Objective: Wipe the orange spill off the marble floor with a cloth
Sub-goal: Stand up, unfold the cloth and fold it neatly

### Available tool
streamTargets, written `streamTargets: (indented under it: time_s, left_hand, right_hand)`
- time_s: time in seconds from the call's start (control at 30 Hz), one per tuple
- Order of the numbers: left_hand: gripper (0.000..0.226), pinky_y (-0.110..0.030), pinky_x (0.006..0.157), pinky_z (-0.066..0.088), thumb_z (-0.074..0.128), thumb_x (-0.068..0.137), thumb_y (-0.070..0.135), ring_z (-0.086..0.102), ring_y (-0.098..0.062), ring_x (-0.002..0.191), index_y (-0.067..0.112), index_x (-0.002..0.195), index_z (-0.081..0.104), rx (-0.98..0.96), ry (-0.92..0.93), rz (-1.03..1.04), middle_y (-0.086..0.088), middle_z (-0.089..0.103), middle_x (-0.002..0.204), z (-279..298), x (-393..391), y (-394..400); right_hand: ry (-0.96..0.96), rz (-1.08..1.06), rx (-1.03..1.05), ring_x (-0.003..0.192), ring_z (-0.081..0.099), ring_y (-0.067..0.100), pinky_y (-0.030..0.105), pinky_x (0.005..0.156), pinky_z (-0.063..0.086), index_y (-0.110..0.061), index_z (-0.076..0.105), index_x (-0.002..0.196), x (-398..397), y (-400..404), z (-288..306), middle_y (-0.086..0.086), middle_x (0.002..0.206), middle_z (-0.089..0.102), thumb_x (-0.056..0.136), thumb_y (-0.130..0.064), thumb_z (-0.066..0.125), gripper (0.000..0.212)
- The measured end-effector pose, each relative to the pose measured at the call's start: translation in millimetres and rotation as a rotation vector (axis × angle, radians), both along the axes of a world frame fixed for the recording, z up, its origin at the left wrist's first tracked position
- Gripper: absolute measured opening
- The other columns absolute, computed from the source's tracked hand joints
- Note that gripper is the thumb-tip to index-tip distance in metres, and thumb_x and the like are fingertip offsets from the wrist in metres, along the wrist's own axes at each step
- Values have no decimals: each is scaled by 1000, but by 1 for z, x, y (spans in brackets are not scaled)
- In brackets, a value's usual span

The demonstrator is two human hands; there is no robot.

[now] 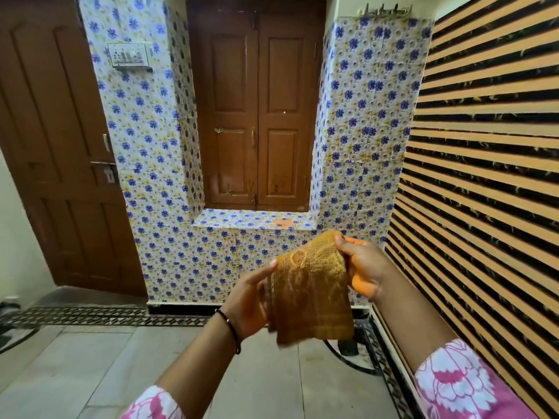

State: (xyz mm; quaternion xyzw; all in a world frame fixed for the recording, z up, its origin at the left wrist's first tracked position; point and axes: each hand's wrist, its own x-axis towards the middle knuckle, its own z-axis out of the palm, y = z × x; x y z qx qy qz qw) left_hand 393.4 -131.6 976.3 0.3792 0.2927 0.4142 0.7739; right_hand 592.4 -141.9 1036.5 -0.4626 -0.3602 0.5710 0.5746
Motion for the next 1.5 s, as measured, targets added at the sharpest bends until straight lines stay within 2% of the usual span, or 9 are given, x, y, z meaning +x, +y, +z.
streamTargets:
  time_s: [0.13, 0.33, 0.5, 0.6, 0.73, 0.93, 1.03, 1.3, 1.5]
  left_hand:
    - [10, -35, 67, 52, 52, 88, 10, 65, -20, 70, 9, 93, 61, 100, 160, 58, -6, 68, 74, 18, 8, 4]
    - [21, -38, 71, 55, 48, 90, -4, 64, -23, 78, 6, 98, 65, 203, 281, 85, -13, 67, 89, 26, 9, 10]
    - [24, -33, 65, 57, 49, 86, -11, 67, -20, 78, 5, 83, 67, 527, 270, 201, -7, 71, 78, 63, 3, 5]
    - [10, -35, 62, 58, 56, 81, -8, 65, -24, 76, -4, 76, 64, 672, 242, 221, -10, 69, 79, 87, 4, 2]
    - [42, -29, 63, 57, 52, 79, -19, 68, -23, 94, 9, 50, 64, 724, 239, 192, -9, 73, 95, 90, 9, -3]
    - [13, -24, 48, 54, 61, 86, 4, 67, -15, 65, 13, 95, 65, 569, 294, 320, -5, 73, 79, 68, 14, 3]
    - [19, -21, 46, 50, 52, 93, 15, 65, -13, 58, 8, 82, 67, 539, 487, 207, -2, 69, 64, 55, 17, -3]
    - [36, -25, 47, 53, 53, 94, 27, 64, -15, 51, 6, 68, 65, 335, 490, 405, -5, 66, 57, 31, 25, -23]
    - [39, -19, 49, 40, 48, 95, 35, 59, -15, 58, 9, 73, 67, 78, 407, 332, -8, 63, 67, 6, 12, -57]
  right_hand:
    - [-9, 275, -58, 85, 67, 24, 33, 66, 57, -1, 58, 118, 14, -14, -13, 14, 95, 69, 77, -13, 63, 43]
    - [-103, 213, -99, 97, 63, 31, 43, 79, 53, -13, 40, 138, 16, -15, -31, 15, 111, 65, 78, 18, 54, 70]
    - [-346, -10, 616, 92, 67, 18, 25, 71, 55, -22, 74, 83, 15, -34, 3, -2, 86, 73, 85, 13, 53, 41]
    - [-339, -58, 801, 96, 66, 28, 37, 80, 55, -7, 73, 70, 18, -37, 13, 10, 91, 73, 84, 11, 54, 29]
    - [-190, -197, 622, 89, 69, 24, 32, 68, 57, -12, 70, 86, 23, -29, 5, 10, 91, 72, 78, 20, 54, 36]
    - [-304, -169, 334, 67, 63, 14, 25, 56, 52, -12, 68, 87, 32, -24, -6, 2, 73, 70, 86, 1, 60, 15]
    - [-255, -135, 204, 60, 61, 18, 30, 54, 51, -14, 68, 84, 31, -28, -11, 2, 64, 67, 91, -8, 57, 14]
    - [262, 160, -113, 109, 59, 31, 48, 98, 43, -8, 64, 115, 27, -50, -68, 17, 114, 66, 95, -35, 44, 39]
    - [131, 75, -25, 89, 70, 27, 37, 70, 59, -9, 60, 113, 6, -64, -95, 14, 101, 72, 85, 3, 58, 31]
